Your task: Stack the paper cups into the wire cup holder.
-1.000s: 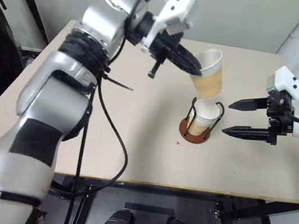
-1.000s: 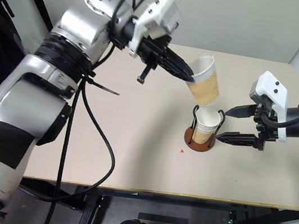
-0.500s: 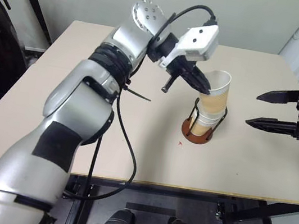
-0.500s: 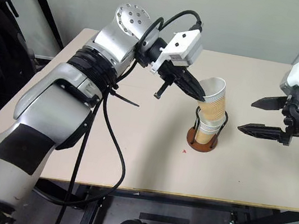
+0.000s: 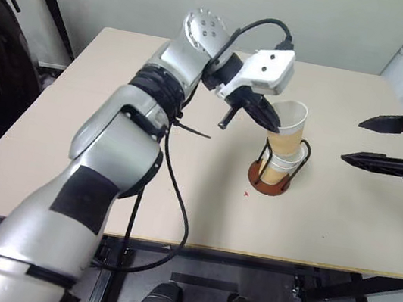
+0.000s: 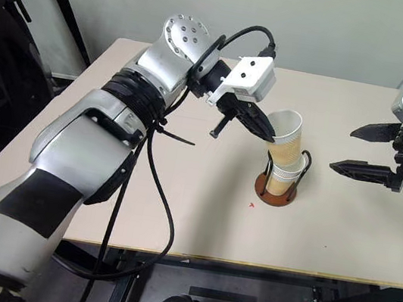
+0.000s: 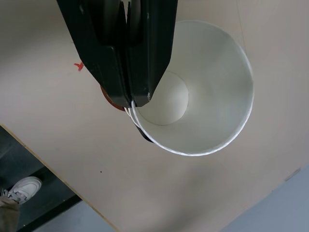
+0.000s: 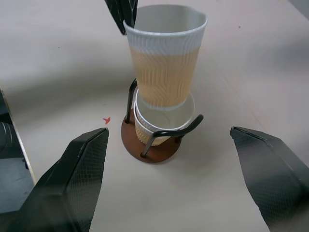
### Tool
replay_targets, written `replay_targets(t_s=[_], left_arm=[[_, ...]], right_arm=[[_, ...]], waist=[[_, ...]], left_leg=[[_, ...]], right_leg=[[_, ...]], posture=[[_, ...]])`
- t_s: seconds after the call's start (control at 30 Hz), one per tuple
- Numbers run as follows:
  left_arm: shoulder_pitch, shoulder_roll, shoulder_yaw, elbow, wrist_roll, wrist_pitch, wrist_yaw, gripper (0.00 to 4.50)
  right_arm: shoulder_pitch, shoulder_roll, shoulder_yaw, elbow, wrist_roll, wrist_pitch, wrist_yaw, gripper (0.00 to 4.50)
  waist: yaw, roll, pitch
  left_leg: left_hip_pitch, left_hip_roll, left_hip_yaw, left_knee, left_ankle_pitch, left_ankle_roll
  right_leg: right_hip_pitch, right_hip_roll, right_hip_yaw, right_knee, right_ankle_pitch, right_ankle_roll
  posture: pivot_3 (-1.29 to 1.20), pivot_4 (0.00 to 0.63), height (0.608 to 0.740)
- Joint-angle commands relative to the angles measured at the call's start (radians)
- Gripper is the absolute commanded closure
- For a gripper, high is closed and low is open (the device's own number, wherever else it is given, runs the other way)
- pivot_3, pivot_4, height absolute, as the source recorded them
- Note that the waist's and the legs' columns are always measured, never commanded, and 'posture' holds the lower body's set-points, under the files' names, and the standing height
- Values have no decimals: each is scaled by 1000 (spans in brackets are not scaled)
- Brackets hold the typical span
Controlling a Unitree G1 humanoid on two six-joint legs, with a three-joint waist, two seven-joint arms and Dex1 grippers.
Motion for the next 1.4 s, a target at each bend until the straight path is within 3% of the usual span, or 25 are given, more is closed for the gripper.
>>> replay_targets(t_s=[0.03, 0.2, 0.27, 0.57, 0.73, 0.9, 1.13, 1.23, 1.4], left_arm=[[-38, -14, 48, 5, 33, -23, -32, 4480], [-28, -37, 64, 18, 113, -62, -15, 4480], [-31, -41, 73, 25, 139, -71, -12, 4105], [-59, -77, 193, 48, 156, -60, 64, 1026], [-67, -80, 283, 45, 127, 9, 91, 1026], [-42, 17, 448, -5, 23, 170, 154, 1026], [277, 309, 626, -358, -68, 435, 363, 1026], [442, 398, 706, -522, -61, 509, 566, 1026], [672, 505, 803, -721, -48, 581, 788, 1026]], right_arm=[[-17, -19, -44, -12, 2, -12, -4, 296], [-7, -25, -54, -21, 7, -5, -4, 296], [-3, -26, -57, -24, 8, -4, -3, 296], [0, -18, -49, -22, 4, -10, -6, 296], [-20, 5, -25, -1, -6, -36, -2, 296], [-58, 55, 17, 45, -28, -84, 10, 296], [-119, 155, 66, 192, -103, -127, -34, 296], [-132, 179, 66, 348, -155, -187, -42, 296], [-154, 234, 92, 575, -254, -292, -69, 296]], waist=[[0, 0, 0], [0, 0, 0], [0, 0, 0], [1, 0, 0], [1, 0, 0], [-5, 0, 0], [-35, 4, -2], [-33, 3, -2], [-31, 2, -2]], left_leg=[[0, -1, 0, 0, 0, 0], [0, -1, 1, 0, 0, 0], [0, -1, 1, 0, 0, 0], [0, -2, 2, 1, -1, 2], [0, -3, 3, 0, -1, 2], [0, -3, 5, 0, 0, 2], [15, 4, 16, -4, 2, 1], [15, 5, 14, -3, 7, -7], [16, 3, 15, -2, 8, -7]], right_leg=[[0, 1, -1, 0, 0, 1], [0, 0, 0, 0, 1, 4], [0, -1, 0, 0, 0, 4], [0, -3, 0, 0, 0, 6], [0, -3, -1, 0, 0, 7], [-1, -1, -3, 1, 1, 8], [5, 3, 1, 2, 1, 6], [6, 3, 0, 3, -3, -5], [7, 3, -1, 3, -1, -10]], posture=[[0, 150, 740], [0, 150, 740], [0, 150, 740], [0, 150, 740], [0, 150, 740], [0, 150, 740], [0, 150, 740], [0, 150, 740], [0, 150, 740]])
